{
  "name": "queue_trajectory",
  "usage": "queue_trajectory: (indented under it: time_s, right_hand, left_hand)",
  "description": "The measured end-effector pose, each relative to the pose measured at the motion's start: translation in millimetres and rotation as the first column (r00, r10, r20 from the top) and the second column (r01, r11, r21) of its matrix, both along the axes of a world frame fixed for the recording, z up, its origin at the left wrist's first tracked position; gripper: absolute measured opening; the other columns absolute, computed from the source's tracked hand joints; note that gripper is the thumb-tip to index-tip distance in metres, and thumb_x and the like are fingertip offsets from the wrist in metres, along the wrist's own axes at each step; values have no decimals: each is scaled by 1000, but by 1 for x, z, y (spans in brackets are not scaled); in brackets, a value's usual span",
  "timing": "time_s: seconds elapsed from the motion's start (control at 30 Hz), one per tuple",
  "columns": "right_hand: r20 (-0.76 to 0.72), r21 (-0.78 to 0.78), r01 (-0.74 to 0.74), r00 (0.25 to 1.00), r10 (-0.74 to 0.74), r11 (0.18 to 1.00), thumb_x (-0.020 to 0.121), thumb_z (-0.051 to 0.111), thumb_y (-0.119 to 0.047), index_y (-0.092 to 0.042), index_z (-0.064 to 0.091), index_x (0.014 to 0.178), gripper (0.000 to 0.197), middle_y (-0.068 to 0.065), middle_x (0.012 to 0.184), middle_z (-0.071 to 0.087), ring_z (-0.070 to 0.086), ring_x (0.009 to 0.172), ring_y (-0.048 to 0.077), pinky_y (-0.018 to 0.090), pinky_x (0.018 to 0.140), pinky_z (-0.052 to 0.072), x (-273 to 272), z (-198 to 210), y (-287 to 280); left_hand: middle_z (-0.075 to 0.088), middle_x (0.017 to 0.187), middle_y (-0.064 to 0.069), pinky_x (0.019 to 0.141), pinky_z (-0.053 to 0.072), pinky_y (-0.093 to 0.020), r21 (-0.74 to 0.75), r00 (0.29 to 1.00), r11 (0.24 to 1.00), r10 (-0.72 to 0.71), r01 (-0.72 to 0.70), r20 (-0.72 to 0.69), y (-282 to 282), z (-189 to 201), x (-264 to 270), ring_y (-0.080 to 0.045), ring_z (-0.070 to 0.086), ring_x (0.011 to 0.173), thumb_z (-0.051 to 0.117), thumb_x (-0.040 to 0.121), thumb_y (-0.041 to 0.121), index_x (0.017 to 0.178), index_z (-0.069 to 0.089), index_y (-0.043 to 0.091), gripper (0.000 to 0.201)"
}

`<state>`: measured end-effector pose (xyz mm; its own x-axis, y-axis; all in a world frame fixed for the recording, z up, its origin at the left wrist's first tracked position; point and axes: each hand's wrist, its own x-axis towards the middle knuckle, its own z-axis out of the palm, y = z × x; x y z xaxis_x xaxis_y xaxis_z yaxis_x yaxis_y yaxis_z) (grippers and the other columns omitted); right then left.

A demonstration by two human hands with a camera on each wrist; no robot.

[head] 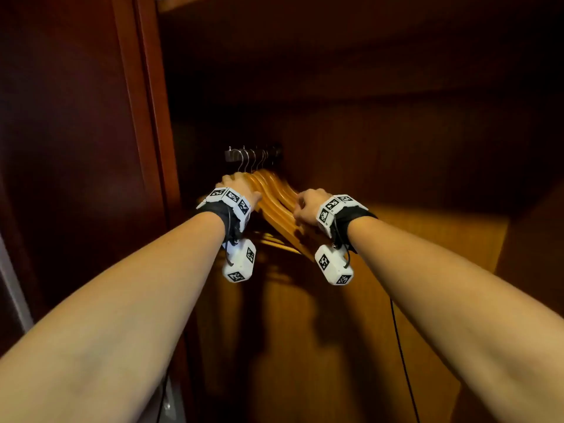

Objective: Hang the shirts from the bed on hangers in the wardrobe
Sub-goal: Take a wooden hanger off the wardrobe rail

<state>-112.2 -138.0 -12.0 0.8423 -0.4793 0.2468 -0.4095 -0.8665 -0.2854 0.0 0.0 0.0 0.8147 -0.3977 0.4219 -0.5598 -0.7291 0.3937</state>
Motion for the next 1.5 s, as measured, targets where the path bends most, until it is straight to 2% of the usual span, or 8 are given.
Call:
queue_trajectory:
  time_s: [0.07, 0.27, 0.47, 0.63, 0.8, 1.07, 1.23, 1.5]
  right_hand:
    - [-21, -11, -7, 1000, 7, 1000, 91, 63, -30, -17, 68, 100, 17, 4, 99, 68, 68, 89, 23, 38, 81, 57, 12, -2, -3]
    - [-94, -65, -82, 993, 75, 995, 84, 71, -40, -19, 62, 99, 28, 0, 95, 64, 64, 89, 21, 33, 73, 51, 48, 0, 1]
    - [-123, -124, -117, 987, 102, 985, 80, 75, -46, -17, 59, 95, 36, -1, 86, 60, 59, 80, 20, 30, 64, 47, 79, -2, 5]
    - [-158, -181, -93, 985, 64, 979, 75, 76, -55, -19, 59, 91, 44, 2, 90, 63, 63, 81, 22, 40, 75, 57, 98, -6, 10]
    - [-188, -226, -83, 981, 40, 971, 82, 75, -47, -12, 64, 105, 43, 5, 97, 64, 63, 84, 23, 34, 70, 53, 102, -8, 17]
    - [-175, 30, -29, 984, 34, 999, 86, 72, -30, -11, 56, 127, 49, 8, 104, 71, 69, 93, 24, 40, 85, 58, 102, -13, 23]
    - [-95, 353, -38, 993, 76, 935, 91, 63, -15, -19, 28, 152, 70, 17, 98, 73, 72, 83, 30, 48, 81, 60, 102, -22, 23]
    - [16, 369, -29, 1000, 25, 929, 92, 63, -17, -16, 35, 149, 63, 18, 114, 64, 67, 89, 30, 44, 87, 59, 89, -16, 20]
  left_hand:
    - [30, 150, -20, 106, 35, -51, -41, 995, 996, 81, -83, -66, -5, -4, 8, -41, 36, 134, 67, 86, 44, 146, 31, 7, 79]
    - [11, 160, -18, 116, 25, -55, -94, 979, 986, 124, -141, -162, -20, -8, 45, -40, 19, 145, 74, 75, 59, 155, 7, 8, 116]
    - [15, 160, -17, 116, 26, -53, -107, 982, 992, 52, -72, -179, -26, -13, 66, -38, 21, 145, 77, 73, 57, 155, 5, 11, 119]
    - [26, 154, -18, 111, 34, -53, -57, 988, 996, 60, -69, -144, -24, -10, 75, -38, 31, 140, 78, 69, 60, 152, 16, 8, 115]
    - [28, 149, -17, 106, 39, -55, -29, 982, 998, 56, -63, -181, -22, -6, 75, -40, 33, 136, 79, 67, 54, 147, 22, 13, 107]
    - [31, 147, -21, 100, 42, -59, -21, 968, 997, 73, -80, -239, -20, -11, 74, -47, 38, 131, 73, 63, 68, 148, 15, 22, 112]
    - [27, 149, -20, 102, 40, -59, -16, 969, 997, 70, -76, -239, -14, -9, 68, -46, 35, 133, 72, 62, 75, 150, 15, 23, 117]
    - [30, 150, -20, 104, 38, -53, -108, 967, 990, 57, -86, -247, -5, -1, 53, -42, 35, 136, 67, 72, 72, 150, 20, 15, 107]
